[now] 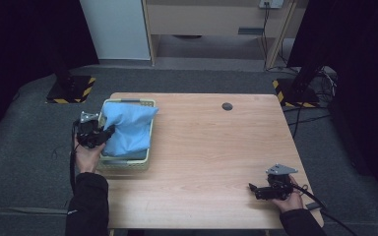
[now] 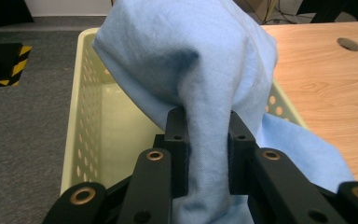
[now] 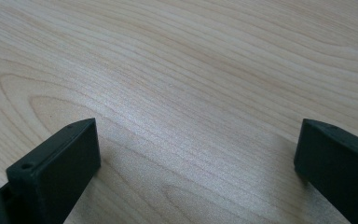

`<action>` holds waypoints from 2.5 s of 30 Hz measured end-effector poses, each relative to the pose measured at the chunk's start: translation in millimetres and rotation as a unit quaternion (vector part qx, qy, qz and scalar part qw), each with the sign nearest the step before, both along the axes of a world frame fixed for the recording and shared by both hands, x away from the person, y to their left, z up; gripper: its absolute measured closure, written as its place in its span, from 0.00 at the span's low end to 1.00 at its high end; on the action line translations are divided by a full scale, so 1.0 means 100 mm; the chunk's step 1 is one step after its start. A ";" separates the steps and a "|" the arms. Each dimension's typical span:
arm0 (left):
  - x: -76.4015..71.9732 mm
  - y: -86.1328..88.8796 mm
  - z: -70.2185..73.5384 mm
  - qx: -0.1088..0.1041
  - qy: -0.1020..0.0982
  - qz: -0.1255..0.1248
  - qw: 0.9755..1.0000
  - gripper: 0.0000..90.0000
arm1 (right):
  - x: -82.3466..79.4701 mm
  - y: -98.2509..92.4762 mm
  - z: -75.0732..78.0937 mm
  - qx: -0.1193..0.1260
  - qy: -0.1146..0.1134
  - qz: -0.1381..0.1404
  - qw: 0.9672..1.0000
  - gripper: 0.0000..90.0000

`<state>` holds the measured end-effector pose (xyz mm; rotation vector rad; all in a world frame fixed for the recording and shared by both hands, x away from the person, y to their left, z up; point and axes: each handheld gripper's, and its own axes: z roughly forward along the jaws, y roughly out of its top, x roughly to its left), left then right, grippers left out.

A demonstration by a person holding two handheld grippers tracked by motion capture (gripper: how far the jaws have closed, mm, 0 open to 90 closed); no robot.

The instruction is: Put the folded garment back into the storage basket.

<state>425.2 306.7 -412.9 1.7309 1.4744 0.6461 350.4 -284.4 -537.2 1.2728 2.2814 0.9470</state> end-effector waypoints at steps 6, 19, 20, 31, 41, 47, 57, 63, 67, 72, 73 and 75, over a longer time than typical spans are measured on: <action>0.03 0.02 -0.07 0.008 0.005 0.011 1.000 0.83 | 0.00 0.00 0.00 0.000 0.000 0.000 1.000 0.00; 0.01 0.05 -0.07 0.034 -0.031 0.041 0.998 0.60 | 0.00 0.00 0.00 0.000 0.000 0.000 1.000 0.00; 0.00 0.05 -0.06 0.033 -0.036 0.045 0.998 0.59 | 0.00 0.00 0.00 0.000 0.000 0.000 1.000 0.00; -0.02 -0.06 -0.01 0.038 -0.046 0.046 0.997 0.50 | 0.00 0.00 0.00 0.000 0.001 0.000 1.000 0.00; -0.01 -0.16 -0.02 0.035 -0.048 0.042 0.997 0.39 | 0.00 0.00 0.00 0.000 0.000 0.000 1.000 0.00; -0.02 -0.21 -0.01 0.028 -0.057 0.039 0.997 0.29 | 0.00 0.00 0.00 0.000 0.000 0.000 1.000 0.00; -0.02 -0.31 -0.01 0.025 -0.062 0.027 0.997 0.23 | 0.00 0.00 0.00 0.000 0.000 0.000 1.000 0.00; -0.02 -0.40 -0.01 0.024 -0.068 0.015 0.997 0.19 | 0.00 0.00 0.00 0.000 0.000 0.000 1.000 0.00; -0.03 -0.46 0.01 0.020 -0.073 0.007 0.997 0.18 | 0.00 0.00 0.00 0.000 0.000 0.000 1.000 0.00; -0.04 -0.51 0.03 0.013 -0.080 -0.001 0.997 0.16 | 0.00 0.00 0.00 0.000 0.000 0.000 1.000 0.00; -0.05 -0.53 0.03 0.011 -0.082 -0.003 0.997 0.15 | 0.00 0.00 0.00 0.000 0.000 0.000 1.000 0.00; -0.05 -0.55 0.04 0.009 -0.082 -0.007 0.997 0.15 | 0.00 0.00 0.00 0.000 0.000 0.000 1.000 0.00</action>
